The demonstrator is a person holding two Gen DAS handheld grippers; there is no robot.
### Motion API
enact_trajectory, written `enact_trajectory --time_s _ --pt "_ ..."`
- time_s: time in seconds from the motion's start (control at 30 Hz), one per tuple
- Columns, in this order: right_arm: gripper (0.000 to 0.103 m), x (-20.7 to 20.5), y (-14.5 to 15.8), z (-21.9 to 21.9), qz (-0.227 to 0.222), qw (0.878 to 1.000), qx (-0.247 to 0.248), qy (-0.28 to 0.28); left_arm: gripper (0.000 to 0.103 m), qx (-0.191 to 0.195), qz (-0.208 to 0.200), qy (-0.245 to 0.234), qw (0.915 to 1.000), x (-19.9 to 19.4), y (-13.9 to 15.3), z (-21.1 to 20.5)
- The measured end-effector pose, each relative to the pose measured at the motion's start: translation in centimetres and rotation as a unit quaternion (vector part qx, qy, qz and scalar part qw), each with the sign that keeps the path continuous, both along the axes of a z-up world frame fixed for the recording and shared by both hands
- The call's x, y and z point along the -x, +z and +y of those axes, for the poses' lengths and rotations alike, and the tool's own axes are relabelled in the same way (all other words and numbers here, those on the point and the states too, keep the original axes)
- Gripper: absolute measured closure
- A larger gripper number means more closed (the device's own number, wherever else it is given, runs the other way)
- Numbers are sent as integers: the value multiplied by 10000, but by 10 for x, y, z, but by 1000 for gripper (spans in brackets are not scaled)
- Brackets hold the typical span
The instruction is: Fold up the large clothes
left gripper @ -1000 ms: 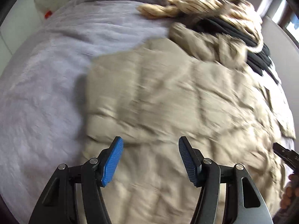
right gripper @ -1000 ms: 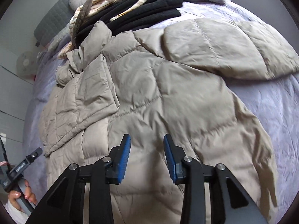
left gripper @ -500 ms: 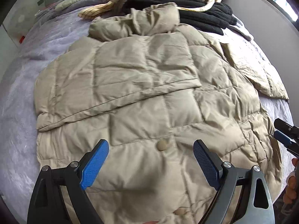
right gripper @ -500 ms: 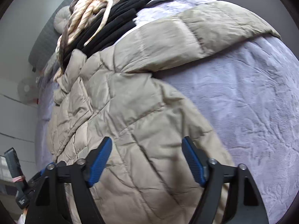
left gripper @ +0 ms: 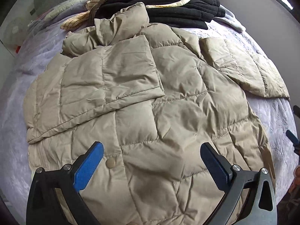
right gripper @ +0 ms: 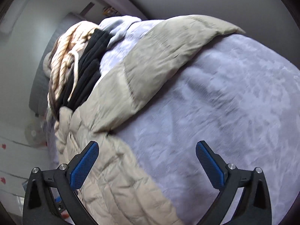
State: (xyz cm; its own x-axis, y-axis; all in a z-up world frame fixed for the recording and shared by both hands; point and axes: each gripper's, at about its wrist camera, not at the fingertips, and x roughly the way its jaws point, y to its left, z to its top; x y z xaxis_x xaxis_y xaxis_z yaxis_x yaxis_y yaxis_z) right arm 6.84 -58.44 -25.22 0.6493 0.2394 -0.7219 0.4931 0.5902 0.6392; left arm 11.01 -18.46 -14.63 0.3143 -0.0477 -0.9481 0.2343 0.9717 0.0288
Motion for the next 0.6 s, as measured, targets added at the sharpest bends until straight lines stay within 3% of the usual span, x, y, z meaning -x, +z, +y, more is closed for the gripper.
enact_trajectory --time_s 0.3,0.6 --pt "0 -25 -23 -86 -199 9939 -723 -814 0 168 238 -39 9996 -18 -9 -27" --pt "0 -70 -47 -123 -547 9809 -1412 -1220 0 369 296 15 9989 -35 -15 -43"
